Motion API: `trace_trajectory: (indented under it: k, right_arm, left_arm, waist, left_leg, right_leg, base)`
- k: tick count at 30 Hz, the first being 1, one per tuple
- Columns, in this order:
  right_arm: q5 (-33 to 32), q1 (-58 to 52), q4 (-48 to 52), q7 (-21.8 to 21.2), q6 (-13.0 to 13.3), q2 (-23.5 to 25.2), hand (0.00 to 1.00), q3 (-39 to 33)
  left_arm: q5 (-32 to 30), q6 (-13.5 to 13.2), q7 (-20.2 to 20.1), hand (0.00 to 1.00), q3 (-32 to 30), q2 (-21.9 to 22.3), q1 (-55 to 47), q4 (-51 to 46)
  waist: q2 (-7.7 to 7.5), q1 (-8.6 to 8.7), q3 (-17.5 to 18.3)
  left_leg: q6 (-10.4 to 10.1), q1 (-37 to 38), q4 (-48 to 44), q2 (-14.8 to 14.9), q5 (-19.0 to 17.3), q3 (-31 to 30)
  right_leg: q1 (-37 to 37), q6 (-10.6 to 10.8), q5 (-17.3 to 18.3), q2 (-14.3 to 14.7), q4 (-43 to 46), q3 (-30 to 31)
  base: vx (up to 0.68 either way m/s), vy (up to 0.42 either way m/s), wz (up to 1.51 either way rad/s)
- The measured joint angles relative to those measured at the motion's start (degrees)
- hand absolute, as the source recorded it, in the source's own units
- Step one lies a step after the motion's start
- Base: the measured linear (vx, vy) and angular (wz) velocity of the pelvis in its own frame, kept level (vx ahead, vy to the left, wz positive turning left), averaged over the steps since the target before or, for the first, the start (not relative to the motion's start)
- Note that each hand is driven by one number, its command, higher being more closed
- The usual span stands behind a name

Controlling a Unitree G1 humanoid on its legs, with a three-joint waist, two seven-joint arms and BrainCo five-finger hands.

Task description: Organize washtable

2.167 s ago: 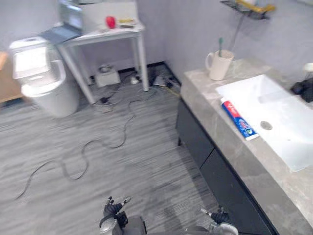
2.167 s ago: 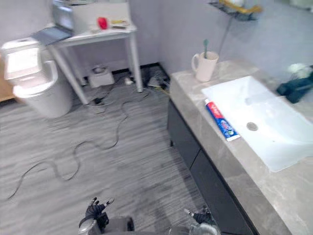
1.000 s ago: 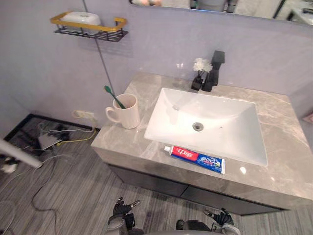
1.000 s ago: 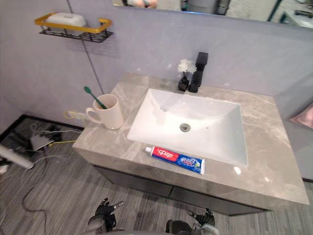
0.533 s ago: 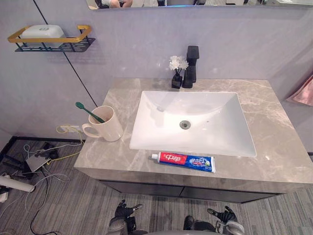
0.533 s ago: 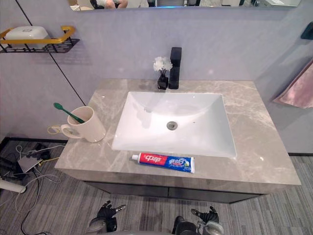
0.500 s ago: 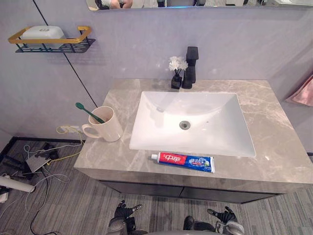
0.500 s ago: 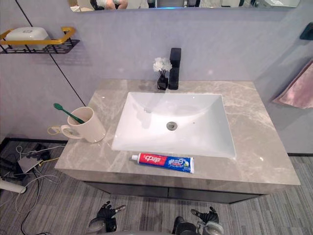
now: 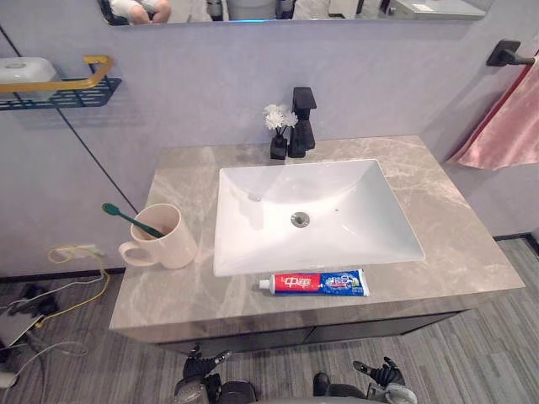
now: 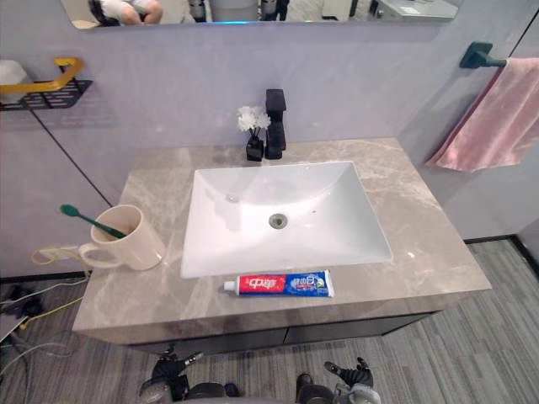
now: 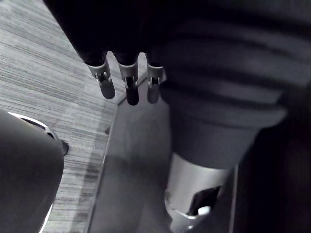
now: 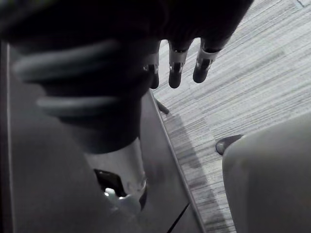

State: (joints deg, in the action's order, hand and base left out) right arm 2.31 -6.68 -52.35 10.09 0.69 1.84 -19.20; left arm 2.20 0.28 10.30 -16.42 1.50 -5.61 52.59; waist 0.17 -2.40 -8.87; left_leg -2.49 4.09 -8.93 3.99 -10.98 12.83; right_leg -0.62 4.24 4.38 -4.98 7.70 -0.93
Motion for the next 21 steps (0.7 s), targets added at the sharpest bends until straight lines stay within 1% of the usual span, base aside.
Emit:
trace_trajectory:
  k: [2, 3, 5, 6, 8, 9, 12, 14, 16, 18, 21]
  right_arm:
    - [0.02, 0.06, -0.06, -0.05, 0.01, -0.11, 0.00, -0.29]
    - [0.00, 0.05, -0.13, -0.08, -0.02, -0.40, 0.00, -0.52]
    - [-0.12, 0.03, -0.15, -0.05, 0.00, -0.52, 0.00, -0.82]
    - [-0.26, 0.02, -0.26, -0.07, -0.04, -0.49, 0.00, -1.51]
    - [-0.77, -0.07, -0.40, -0.09, -0.07, -0.22, 0.00, -2.31]
    - [-1.07, -0.06, -0.80, -0.07, -0.07, -0.11, 0.00, -2.95]
    - [-1.84, -0.05, -1.10, -0.06, -0.08, -0.13, 0.00, -3.07]
    - [-2.09, -0.06, -1.64, -0.05, -0.07, -0.11, 0.00, -3.30]
    - [-2.46, -0.26, -1.96, -0.03, -0.07, -0.12, 0.00, -3.36]
    - [-2.47, -0.55, -1.95, -0.03, -0.07, -0.13, 0.00, -3.36]
    - [-2.47, -0.76, -1.93, -0.01, -0.07, -0.08, 0.00, -3.44]
  left_arm:
    - [0.01, 0.84, 0.08, 0.00, 0.01, -0.08, 0.13, 0.50]
    - [0.38, 1.54, 0.14, 0.00, -0.02, -0.16, 0.05, 0.90]
    - [1.63, 3.06, 0.73, 0.00, -0.40, -0.20, 0.53, 2.04]
    - [1.97, 3.97, 1.11, 0.00, -0.88, -0.20, 0.80, 2.61]
    - [2.06, 4.17, 1.09, 0.00, -1.18, -0.22, 0.88, 2.79]
    - [2.05, 4.05, 1.02, 0.00, -1.16, -0.14, 0.90, 2.56]
    - [2.04, 3.12, 0.99, 0.00, -1.15, -0.02, 0.63, 2.48]
    - [1.87, 1.85, 0.91, 0.00, -1.11, 0.09, 0.22, 2.26]
    - [1.75, 0.54, 0.83, 0.00, -0.84, 0.53, -0.01, 1.93]
    - [1.63, -0.44, 0.78, 0.00, 0.08, 0.92, -0.76, 1.13]
    - [1.66, -0.90, 0.86, 0.00, 0.04, 1.34, -1.19, 0.17]
  waist:
    - [-0.36, -0.14, 0.45]
    - [0.30, -0.18, 0.65]
    - [0.77, 0.07, 0.93]
    - [0.86, 0.02, 1.03]
    - [0.84, 0.00, 1.08]
    - [0.75, -0.26, 1.13]
    - [0.72, -0.35, 1.20]
    - [0.53, -0.69, 1.43]
    - [0.52, -1.43, 1.55]
    - [0.68, -1.53, 1.98]
    - [0.65, -1.68, 2.01]
  left_leg:
    - [0.97, 1.01, 0.89, -0.88, 0.96, 0.09]
    - [0.95, 1.19, 0.87, -1.28, 1.08, -0.08]
    - [0.96, 1.29, 0.26, -1.97, 1.11, -0.17]
    - [0.96, 1.65, 0.02, -2.09, 1.12, -0.41]
    - [0.98, 2.03, -0.01, -2.16, 1.13, -1.80]
    - [0.98, 2.09, -0.04, -2.16, 1.14, -2.00]
    - [1.12, 2.33, -0.08, -2.16, 1.22, -2.86]
    - [1.21, 2.33, -0.06, -2.13, 1.37, -3.08]
    - [1.18, 2.51, 0.05, -2.04, 1.85, -3.32]
    - [1.19, 2.78, 1.23, -1.77, 2.25, -4.24]
    - [1.20, 2.40, 2.07, -1.31, 2.36, -4.40]
  right_leg:
    - [-0.14, 0.79, 0.65, -0.83, -0.02, -0.40]
    - [-0.29, 0.96, 0.78, -1.15, -0.10, -0.68]
    - [-1.09, 0.96, 0.78, -1.44, -0.37, -0.86]
    - [-2.19, 0.96, 0.78, -1.62, -1.05, -1.37]
    - [-3.40, 0.96, 0.78, -1.71, -1.68, -2.62]
    - [-3.60, 0.96, 0.78, -1.72, -1.91, -3.19]
    - [-4.33, 0.96, 0.78, -1.73, -2.21, -3.71]
    - [-4.83, 0.96, 0.78, -1.82, -3.02, -3.74]
    - [-5.22, 0.99, 0.60, -1.85, -3.66, -3.81]
    - [-5.14, 0.86, 0.40, -1.59, -3.86, -4.04]
    - [-5.19, 0.62, -0.14, -1.21, -4.04, -4.33]
  base:
    - [0.22, 0.113, 0.13]
    - [0.25, 0.103, 0.10]
    - [0.19, 0.081, 0.10]
    - [0.11, 0.044, 0.18]
    - [0.07, 0.008, 0.30]
    - [0.04, 0.001, 0.27]
    - [-0.01, -0.008, 0.10]
    - [-0.08, -0.024, -0.02]
    - [-0.12, -0.035, 0.01]
    - [-0.15, -0.025, 0.16]
    - [-0.11, -0.018, 0.07]
